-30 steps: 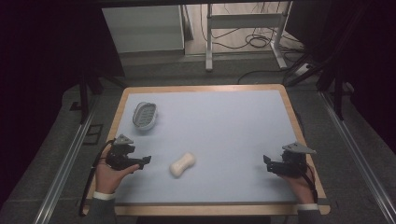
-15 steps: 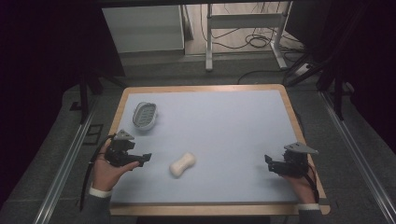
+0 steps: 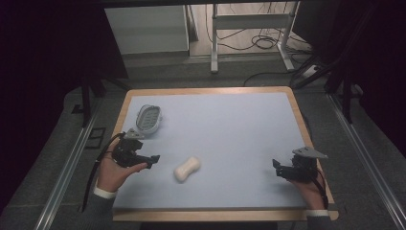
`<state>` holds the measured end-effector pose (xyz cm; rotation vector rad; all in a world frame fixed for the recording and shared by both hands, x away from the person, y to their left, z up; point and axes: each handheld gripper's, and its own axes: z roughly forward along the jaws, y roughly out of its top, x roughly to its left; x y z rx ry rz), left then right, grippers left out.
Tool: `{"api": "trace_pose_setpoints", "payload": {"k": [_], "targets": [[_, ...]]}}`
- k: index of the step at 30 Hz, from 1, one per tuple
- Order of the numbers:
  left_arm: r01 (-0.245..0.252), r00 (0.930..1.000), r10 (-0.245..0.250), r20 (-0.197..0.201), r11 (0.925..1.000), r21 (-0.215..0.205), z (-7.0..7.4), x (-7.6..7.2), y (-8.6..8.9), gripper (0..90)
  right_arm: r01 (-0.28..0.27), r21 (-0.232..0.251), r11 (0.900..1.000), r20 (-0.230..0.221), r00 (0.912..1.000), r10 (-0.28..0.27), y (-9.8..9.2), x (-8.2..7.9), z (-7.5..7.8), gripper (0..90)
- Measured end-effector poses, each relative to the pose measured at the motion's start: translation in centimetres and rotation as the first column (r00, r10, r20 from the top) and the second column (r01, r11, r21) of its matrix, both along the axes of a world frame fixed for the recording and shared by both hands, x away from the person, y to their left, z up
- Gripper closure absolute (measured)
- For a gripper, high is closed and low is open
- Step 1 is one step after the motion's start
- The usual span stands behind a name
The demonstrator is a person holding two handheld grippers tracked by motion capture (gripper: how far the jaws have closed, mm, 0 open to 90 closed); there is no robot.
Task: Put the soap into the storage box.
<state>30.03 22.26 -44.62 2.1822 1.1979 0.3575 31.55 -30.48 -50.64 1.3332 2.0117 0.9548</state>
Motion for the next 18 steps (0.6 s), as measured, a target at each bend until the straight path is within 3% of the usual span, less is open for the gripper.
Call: {"api": "trace_pose_setpoints", "payload": {"k": [18], "targets": [[0.055, 0.9984, -0.054, -0.013, 0.9974, 0.047, 0.2, 0.6, -2.1, 16.5, 0.007, -0.002, 1.000, -0.003, 1.0000, -0.007, -0.2, 0.0, 0.0, 7.7]]}}
